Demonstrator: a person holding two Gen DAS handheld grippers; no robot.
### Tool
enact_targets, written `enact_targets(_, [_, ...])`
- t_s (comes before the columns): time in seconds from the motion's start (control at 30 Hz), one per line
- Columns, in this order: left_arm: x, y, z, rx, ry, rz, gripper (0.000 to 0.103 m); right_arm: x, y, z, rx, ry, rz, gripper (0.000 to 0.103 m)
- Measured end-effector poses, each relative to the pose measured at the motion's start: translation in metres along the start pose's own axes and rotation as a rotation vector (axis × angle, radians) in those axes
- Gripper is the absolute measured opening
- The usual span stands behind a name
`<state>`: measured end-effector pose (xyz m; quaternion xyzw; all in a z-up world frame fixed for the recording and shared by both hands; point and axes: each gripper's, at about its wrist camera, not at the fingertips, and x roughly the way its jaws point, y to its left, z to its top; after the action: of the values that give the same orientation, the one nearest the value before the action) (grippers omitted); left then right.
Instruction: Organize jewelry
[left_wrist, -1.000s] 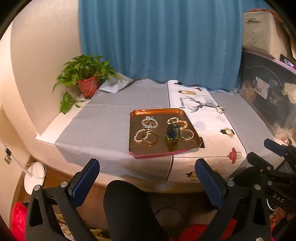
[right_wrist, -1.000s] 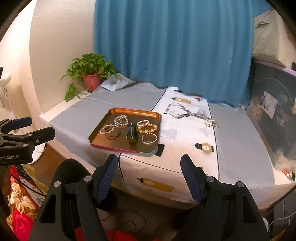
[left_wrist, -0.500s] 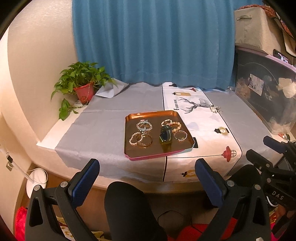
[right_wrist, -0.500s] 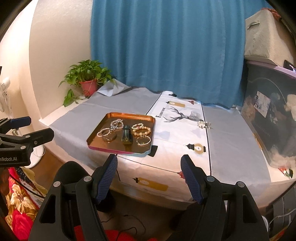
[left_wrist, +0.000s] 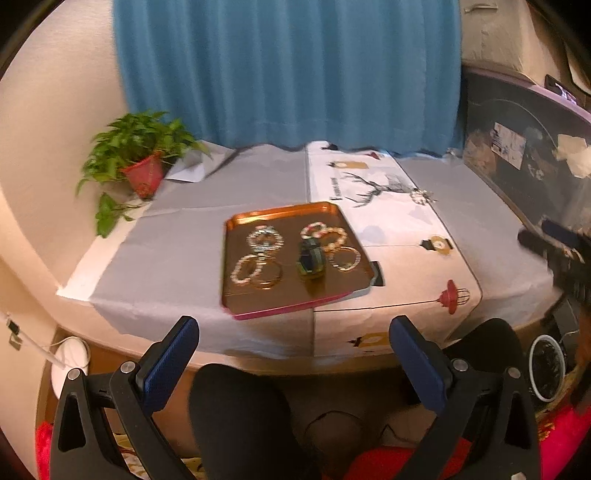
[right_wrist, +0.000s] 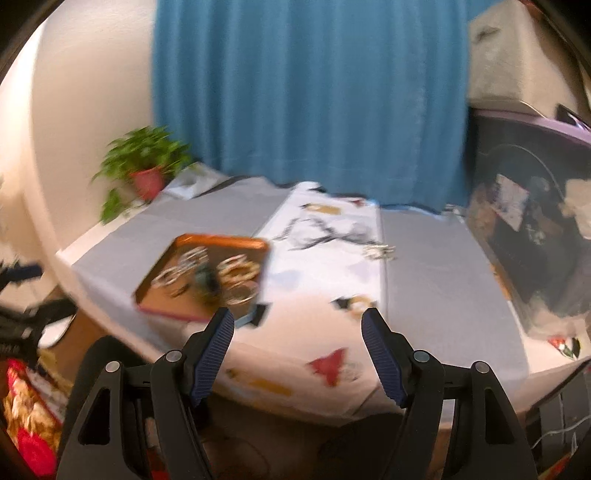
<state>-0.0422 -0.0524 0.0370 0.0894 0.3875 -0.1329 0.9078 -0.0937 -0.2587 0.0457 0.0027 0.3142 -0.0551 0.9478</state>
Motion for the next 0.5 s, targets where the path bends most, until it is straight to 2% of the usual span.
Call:
enact_targets(0.1, [0.020, -0.016, 0.017, 0.002, 0.039, -0.054, 0.102, 0.019, -0.049, 0.013, 0.059, 0.007, -0.041, 0.076])
enact_targets(0.27, [0.058, -0.050, 0.056, 0.018, 0.050, -0.091, 0.102, 0.077, -0.129, 0.031, 0.100, 0.066, -0.102, 0.076])
enact_targets(0.43, [0.117, -0.099, 0.097, 0.099, 0.096, -0.090, 0.102, 0.166, -0.193, 0.050, 0.156, 0.130, -0.111, 0.077])
enact_targets(0.5, [0.141, -0.115, 0.110, 0.116, 0.118, -0.083, 0.102, 0.206, -0.209, 0.059, 0.167, 0.149, -0.078, 0.077])
